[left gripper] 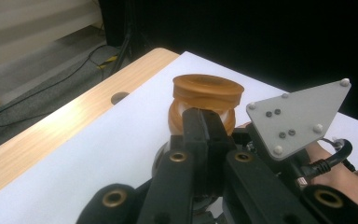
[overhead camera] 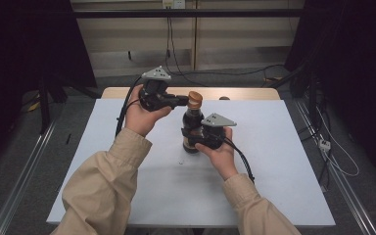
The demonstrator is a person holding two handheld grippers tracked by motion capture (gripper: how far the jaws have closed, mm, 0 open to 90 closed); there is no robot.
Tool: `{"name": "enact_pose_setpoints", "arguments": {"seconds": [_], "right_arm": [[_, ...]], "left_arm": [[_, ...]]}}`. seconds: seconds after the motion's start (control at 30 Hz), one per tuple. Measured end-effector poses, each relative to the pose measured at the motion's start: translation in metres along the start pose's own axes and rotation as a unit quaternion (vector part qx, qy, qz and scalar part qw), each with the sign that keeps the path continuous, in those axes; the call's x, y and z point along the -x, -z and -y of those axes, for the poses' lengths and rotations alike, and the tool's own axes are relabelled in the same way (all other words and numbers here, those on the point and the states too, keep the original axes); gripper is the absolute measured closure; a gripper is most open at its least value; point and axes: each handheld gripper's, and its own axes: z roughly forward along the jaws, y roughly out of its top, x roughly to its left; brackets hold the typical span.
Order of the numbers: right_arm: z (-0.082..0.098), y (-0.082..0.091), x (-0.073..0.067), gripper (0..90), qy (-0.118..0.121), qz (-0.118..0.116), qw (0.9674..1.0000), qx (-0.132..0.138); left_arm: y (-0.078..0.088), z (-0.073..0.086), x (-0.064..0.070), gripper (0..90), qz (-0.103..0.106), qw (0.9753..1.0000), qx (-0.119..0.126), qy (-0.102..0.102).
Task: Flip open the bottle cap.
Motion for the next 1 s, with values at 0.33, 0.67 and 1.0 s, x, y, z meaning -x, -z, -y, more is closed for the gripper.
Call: {"name": "enact_pose_setpoints", "arguments": {"seconds": [0.33,0.67,1.0], "right_arm": [[0.0001,-0.0001,-0.0001,31.0,-0.001,0.001,1.0000,0.000],[0.0000,-0.0002,0.0006,31.0,-0.003,0.001,1.0000,0.000],[0.0004,-0.0001,0.0002,31.0,-0.001,0.001,1.0000,0.001]], "left_arm": [[-0.0002,-0.0033,0.0001,90.0,0.001,1.0000,0.001,0.000],[-0.0013,-0.0050,-0.0004,90.0,0.001,1.0000,-0.002,0.003],[-0.0015,-0.0081,0.0008,90.0,0.001,1.0000,-0.001,0.003]]}}
